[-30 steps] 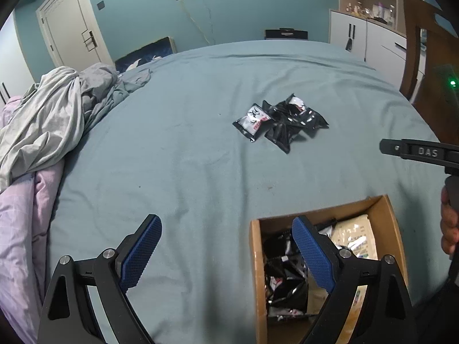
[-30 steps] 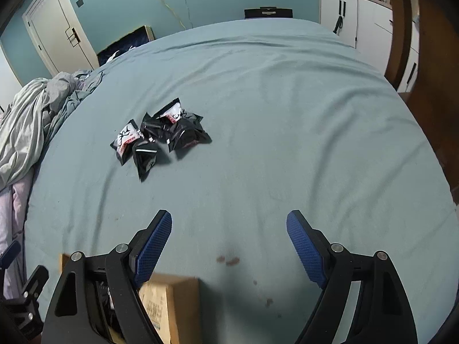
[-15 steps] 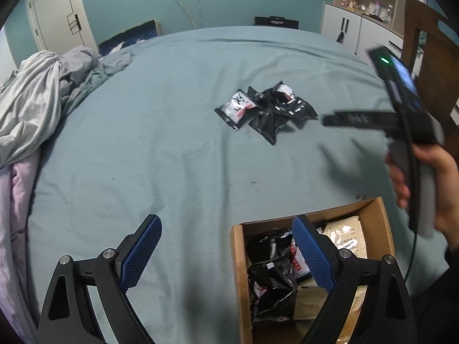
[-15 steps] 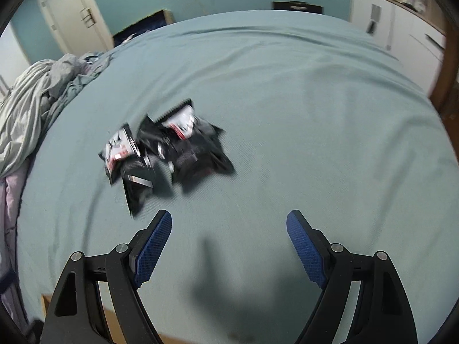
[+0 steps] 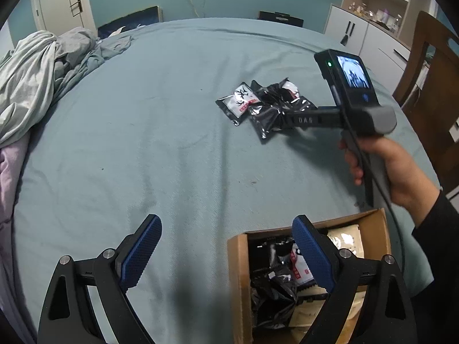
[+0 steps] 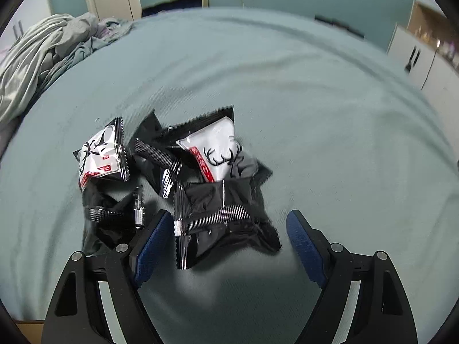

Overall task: Organize snacks
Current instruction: 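Grasp a black packet from the pile with the right gripper and lift it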

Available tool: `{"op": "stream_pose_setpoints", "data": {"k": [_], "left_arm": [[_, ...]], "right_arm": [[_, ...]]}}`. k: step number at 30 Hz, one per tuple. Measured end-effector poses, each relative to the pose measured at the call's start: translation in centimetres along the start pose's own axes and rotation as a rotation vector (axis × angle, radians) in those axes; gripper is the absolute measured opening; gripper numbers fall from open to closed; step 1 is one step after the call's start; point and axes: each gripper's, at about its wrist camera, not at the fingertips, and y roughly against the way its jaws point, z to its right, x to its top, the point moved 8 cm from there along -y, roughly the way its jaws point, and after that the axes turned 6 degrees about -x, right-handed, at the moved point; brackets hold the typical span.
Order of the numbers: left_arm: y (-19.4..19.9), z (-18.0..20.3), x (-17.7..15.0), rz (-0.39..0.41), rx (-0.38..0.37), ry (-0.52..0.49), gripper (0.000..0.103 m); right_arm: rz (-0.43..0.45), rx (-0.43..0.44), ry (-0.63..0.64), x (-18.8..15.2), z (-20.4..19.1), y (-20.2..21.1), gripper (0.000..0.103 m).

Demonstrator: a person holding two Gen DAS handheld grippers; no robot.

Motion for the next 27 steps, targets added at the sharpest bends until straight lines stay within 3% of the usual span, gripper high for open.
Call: {"op": "stream_pose_setpoints", "data": {"k": [1, 4, 10, 19, 22, 27], "left_arm": [[0.1, 0.0, 0.1, 0.005, 0.001, 0.001, 0.094], [0.2, -0.2, 0.2, 0.018, 0.018, -0.004, 0.094], [0.5, -0.7, 0.2, 0.047, 0.088, -0.023, 0.094], [2.2, -0.8, -0.2, 0.086, 0.131, -0.037, 0.094], [3.1, -0.6, -0.2, 0.1, 0.126, -0.04, 0.094], [3.7, -0.5, -0.3, 0.103, 0.115, -0.044, 0.094]], "right_arm": [[0.013, 0.002, 0.01, 0.1, -0.1, 0.1, 0.058], [0.021, 0.013, -0.009, -0.2, 0.3, 0.3, 0.046], [0.043, 0.04, -0.075, -1.6, 2.1, 3.6, 0.045], [0.03, 0.034, -0.175, -4.4, 3.6, 13.0, 0.045], [0.076, 0.102, -0.203, -6.5, 2.6, 17.3, 0.045], [0.106, 0.116, -0.193, -11.0, 1.7, 23.2, 0.045]]}}
